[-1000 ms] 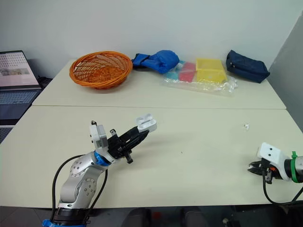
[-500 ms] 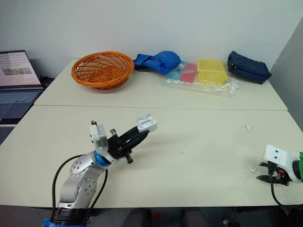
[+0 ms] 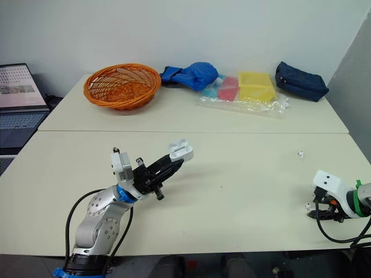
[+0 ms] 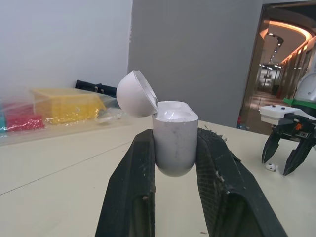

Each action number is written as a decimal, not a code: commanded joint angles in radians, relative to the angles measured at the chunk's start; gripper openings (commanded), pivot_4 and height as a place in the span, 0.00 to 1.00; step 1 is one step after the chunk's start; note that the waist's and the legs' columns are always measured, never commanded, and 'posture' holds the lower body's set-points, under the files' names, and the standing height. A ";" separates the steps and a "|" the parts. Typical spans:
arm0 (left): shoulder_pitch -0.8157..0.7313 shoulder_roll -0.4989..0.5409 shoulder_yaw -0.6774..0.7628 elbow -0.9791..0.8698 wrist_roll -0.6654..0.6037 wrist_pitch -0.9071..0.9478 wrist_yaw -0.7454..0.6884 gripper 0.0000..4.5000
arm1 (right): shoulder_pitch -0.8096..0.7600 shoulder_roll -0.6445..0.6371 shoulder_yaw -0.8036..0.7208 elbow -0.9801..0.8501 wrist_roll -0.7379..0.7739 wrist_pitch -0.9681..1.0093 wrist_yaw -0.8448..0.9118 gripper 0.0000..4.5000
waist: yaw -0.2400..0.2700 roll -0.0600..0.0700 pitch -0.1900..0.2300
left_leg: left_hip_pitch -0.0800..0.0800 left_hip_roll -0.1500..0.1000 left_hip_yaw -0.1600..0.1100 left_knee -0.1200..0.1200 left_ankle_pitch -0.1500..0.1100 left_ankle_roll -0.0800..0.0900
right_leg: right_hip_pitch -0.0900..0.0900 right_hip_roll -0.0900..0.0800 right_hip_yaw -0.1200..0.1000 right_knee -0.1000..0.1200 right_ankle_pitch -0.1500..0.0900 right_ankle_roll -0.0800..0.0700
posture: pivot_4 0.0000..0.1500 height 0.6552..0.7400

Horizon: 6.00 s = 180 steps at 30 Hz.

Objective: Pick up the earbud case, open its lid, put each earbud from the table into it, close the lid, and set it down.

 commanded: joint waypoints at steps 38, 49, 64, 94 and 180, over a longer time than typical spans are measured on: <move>-0.072 -0.054 -0.022 0.055 0.031 -0.083 0.007 0.17 | -0.631 0.840 -0.300 -0.531 0.629 0.492 -0.594 0.09 | -0.021 0.001 0.002 | -0.001 0.002 -0.005 -0.001 0.000 0.000 | -0.004 0.006 0.000 0.006 0.005 0.006 | 1.00 1.00; -0.239 -0.184 -0.052 0.215 0.124 -0.213 0.064 0.17 | -0.533 1.135 -0.047 -0.571 0.514 0.333 -0.917 0.09 | 0.005 0.000 0.001 | -0.022 0.000 -0.003 0.001 0.000 -0.001 | -0.017 -0.004 -0.003 0.001 0.005 0.008 | 1.00 1.00; -0.281 -0.201 -0.064 0.237 0.123 -0.232 0.057 0.17 | -0.472 1.081 0.015 -0.516 0.449 0.196 -0.940 0.09 | -0.002 0.000 0.001 | -0.018 0.002 -0.004 0.000 0.000 0.000 | -0.016 0.004 -0.002 0.002 0.005 0.008 | 1.00 1.00; -0.288 -0.203 -0.068 0.216 0.108 -0.207 0.064 0.17 | -0.416 1.031 0.063 -0.482 0.370 0.117 -0.950 0.52 | -0.002 0.000 0.001 | -0.018 0.001 -0.003 0.001 0.000 0.000 | -0.016 0.004 -0.002 0.002 0.005 0.008 | 1.00 1.00; -0.231 -0.157 -0.059 0.220 0.094 -0.212 0.004 0.17 | 0.260 -0.070 -0.220 -0.097 0.110 -0.450 0.049 0.09 | -0.005 0.006 0.001 | -0.008 -0.001 0.000 0.001 0.000 0.000 | -0.007 0.003 0.002 -0.002 0.002 0.004 | 1.00 1.00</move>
